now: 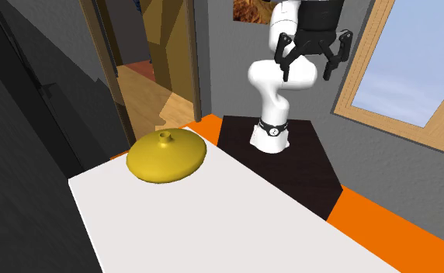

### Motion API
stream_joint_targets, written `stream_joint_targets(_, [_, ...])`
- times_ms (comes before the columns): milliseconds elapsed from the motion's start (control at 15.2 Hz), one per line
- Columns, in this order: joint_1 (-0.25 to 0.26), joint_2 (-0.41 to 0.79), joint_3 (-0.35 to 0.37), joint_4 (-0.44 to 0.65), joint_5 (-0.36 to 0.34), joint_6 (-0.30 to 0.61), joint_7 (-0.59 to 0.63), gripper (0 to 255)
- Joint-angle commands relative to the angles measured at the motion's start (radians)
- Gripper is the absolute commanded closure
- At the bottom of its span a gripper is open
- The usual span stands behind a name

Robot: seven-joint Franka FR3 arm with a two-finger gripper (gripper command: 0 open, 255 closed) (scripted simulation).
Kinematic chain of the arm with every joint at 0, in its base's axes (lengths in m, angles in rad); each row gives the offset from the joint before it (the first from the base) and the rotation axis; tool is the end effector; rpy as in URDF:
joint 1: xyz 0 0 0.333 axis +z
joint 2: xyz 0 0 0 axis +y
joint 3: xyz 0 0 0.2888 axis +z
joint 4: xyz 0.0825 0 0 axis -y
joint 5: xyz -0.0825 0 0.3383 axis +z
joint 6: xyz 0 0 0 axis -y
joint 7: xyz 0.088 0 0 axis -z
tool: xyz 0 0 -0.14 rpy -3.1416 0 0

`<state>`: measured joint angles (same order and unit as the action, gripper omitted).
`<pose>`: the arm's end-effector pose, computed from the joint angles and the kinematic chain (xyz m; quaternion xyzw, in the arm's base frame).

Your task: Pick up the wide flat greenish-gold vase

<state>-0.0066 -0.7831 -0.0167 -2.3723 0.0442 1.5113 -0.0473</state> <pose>0.2714 -0.0009 0.5259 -0.9987 -0.0151 0.0380 0.0292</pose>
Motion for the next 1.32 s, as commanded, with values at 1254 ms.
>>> stream_joint_targets(1254, [-0.068,0.515,-0.299,0.396,-0.165,0.16,-0.429,0])
